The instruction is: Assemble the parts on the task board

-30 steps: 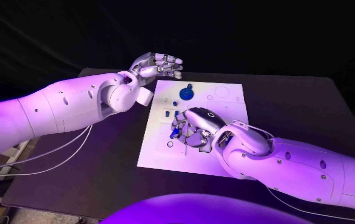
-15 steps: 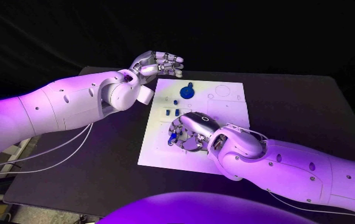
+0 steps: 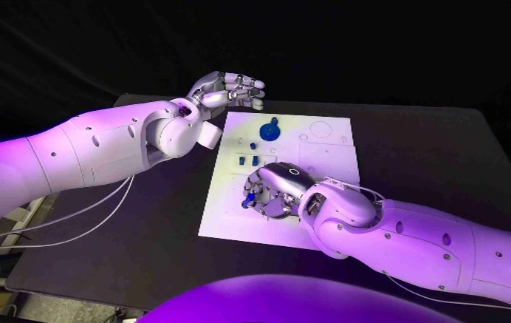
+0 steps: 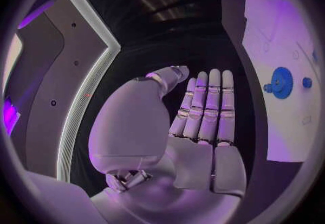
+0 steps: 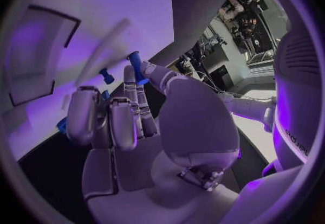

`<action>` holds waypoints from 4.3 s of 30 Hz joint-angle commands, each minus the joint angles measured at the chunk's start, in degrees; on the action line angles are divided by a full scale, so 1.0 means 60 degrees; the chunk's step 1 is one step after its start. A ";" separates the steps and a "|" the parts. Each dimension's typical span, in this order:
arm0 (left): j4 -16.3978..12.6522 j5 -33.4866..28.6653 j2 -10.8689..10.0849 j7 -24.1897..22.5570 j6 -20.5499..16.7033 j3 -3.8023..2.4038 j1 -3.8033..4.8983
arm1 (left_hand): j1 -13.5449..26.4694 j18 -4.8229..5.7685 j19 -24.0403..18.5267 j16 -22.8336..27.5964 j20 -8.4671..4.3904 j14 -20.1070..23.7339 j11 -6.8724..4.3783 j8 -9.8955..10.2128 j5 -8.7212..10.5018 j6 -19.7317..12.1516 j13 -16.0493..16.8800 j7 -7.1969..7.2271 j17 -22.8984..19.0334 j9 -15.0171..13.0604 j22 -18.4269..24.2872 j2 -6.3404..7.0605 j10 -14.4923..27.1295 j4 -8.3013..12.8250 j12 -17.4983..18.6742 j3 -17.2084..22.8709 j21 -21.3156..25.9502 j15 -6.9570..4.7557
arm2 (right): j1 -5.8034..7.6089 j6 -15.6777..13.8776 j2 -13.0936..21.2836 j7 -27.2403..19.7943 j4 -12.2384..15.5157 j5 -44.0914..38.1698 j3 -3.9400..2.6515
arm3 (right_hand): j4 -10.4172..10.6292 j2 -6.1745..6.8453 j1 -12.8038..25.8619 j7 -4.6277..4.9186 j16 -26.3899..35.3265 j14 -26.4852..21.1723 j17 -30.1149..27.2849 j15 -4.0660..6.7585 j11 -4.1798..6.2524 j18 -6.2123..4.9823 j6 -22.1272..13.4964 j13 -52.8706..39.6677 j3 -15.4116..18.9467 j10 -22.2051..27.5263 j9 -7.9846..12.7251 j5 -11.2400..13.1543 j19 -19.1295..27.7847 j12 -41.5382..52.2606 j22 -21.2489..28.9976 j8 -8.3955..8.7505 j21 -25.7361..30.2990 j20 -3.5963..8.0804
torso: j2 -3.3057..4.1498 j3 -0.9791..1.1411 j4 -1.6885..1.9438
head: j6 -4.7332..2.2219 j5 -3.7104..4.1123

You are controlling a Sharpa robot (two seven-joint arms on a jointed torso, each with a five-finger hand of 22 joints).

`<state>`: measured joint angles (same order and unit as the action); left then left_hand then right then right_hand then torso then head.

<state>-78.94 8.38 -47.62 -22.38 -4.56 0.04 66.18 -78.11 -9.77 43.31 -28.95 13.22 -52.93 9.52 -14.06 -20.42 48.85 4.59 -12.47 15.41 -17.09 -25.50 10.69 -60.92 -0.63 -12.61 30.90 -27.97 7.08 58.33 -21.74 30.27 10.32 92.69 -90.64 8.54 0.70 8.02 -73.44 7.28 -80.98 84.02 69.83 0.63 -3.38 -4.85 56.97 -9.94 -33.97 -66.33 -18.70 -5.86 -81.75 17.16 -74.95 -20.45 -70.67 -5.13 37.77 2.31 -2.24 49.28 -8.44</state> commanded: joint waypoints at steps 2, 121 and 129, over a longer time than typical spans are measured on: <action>-0.0017 0.0015 0.0016 -0.0046 0.0151 -0.0008 0.0009 | 0.0048 -0.0021 -0.0048 0.0049 0.0032 0.0077 0.0004 0.0024 -0.0047 -0.0062 0.0014 -0.0142 0.0015 0.0012 0.0003 -0.0034 0.0086 0.0052 0.0004 0.0010 0.0036 -0.0007 | -0.0024 0.0344 -0.0038 0.0247 -0.0024 -0.0394 0.0011 | 0.0027 -0.0065 0.0052 0.0001 -0.0053 0.0326 0.0006 0.0040 -0.0010 0.0158 0.0029 -0.0011 0.0004 -0.0021 -0.0008 -0.0043 -0.0070 -0.0023 -0.1331 -0.0065 -0.0038 0.0001 | -0.0004 -0.0001 0.0003 | 0.0002 -0.0001; -0.0269 -0.0234 -0.0285 0.0052 0.0277 -0.0004 0.0004 | 0.0136 -0.0031 -0.0043 0.0050 0.0051 0.0102 0.0007 0.0003 -0.0046 -0.0071 0.0029 -0.0141 0.0070 0.0034 0.0010 -0.0047 0.0122 0.0031 -0.0026 0.0009 0.0092 -0.0002 | -0.0135 0.0547 0.3794 0.3123 0.1802 0.1148 -0.0042 | 0.2623 -0.0027 0.0720 -0.0210 -0.0547 0.0528 0.0921 0.0273 0.0294 0.0424 -0.1456 -0.8654 0.3943 -0.0834 -0.2253 -0.1216 -0.0688 0.7800 -0.2005 -0.1754 -0.1279 0.0196 | -0.0168 -0.0066 -0.0299 | -0.0057 0.0892; -0.0262 -0.0229 -0.0296 0.0052 0.0272 -0.0004 0.0004 | 0.0154 -0.0032 -0.0042 0.0051 0.0055 0.0106 0.0007 -0.0001 -0.0048 -0.0073 0.0031 -0.0143 0.0079 0.0037 0.0014 -0.0052 0.0128 0.0023 -0.0031 0.0010 0.0105 -0.0002 | -0.0135 -0.0634 0.3912 0.2901 0.2118 0.1314 -0.0054 | 0.2651 -0.0330 0.0410 -0.0349 -0.0631 0.0574 0.1104 0.0379 0.0422 0.0479 -0.1184 -0.9141 0.3738 -0.1229 -0.2349 -0.1555 -0.0795 0.8229 -0.2080 -0.1912 -0.1569 0.0287 | -0.0176 -0.0071 -0.0287 | -0.0078 0.0902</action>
<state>-80.38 7.36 -49.42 -21.81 -3.88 0.06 66.18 -77.80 -9.76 43.31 -28.95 13.22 -52.50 9.52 -14.06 -20.42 48.85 4.70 -12.47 15.83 -16.95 -25.50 10.39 -60.52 -0.63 -12.62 30.90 -27.57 7.09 57.64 -22.38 53.66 27.51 104.94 -82.97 8.19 16.61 6.55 -70.25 5.56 -84.56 83.99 74.97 2.52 -0.77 -3.07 48.97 -64.55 -11.19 -73.25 -32.29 -14.69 -83.95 66.28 -74.91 -31.30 -79.98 -3.76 36.74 1.89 -4.00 48.90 -3.05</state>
